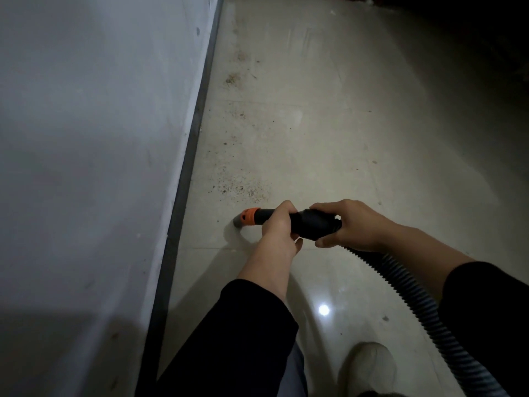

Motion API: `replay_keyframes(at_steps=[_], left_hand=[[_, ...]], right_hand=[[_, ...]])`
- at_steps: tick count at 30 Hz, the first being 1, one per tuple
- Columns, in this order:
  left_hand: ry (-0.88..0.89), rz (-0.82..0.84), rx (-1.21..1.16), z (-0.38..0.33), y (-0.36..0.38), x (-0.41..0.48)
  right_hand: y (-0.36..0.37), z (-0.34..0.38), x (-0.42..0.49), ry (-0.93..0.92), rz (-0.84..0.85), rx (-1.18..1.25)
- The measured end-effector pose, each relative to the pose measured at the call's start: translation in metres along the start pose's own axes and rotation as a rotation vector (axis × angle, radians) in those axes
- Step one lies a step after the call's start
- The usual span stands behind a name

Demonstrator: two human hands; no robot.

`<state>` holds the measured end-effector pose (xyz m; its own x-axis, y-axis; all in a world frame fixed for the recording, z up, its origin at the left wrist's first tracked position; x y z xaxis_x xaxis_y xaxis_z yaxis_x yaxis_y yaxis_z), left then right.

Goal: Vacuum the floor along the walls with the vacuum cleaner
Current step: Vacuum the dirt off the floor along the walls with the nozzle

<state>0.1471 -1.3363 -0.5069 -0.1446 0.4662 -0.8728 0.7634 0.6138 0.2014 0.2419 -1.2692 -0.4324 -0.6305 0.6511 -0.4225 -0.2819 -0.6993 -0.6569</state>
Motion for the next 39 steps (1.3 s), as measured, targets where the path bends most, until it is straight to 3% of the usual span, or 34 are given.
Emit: replay_keyframes(at_steps=[39], left_hand=[[0.037, -0.252, -0.074, -0.035, -0.091, 0.01]], right_hand=[[0.053, 0.07, 0.053, -0.127, 0.018, 0.003]])
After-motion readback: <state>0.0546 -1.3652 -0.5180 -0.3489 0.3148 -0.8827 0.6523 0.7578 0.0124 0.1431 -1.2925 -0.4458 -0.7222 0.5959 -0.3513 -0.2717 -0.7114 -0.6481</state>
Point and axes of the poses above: each hand's wrist, its own x-axis towards the middle knuckle, its own y-axis out of the palm, z = x × y, the point moved 7 cm from there along x, towards the middle knuckle, and after that the axes turned 13 degrees about x, right-handed, at the moved point
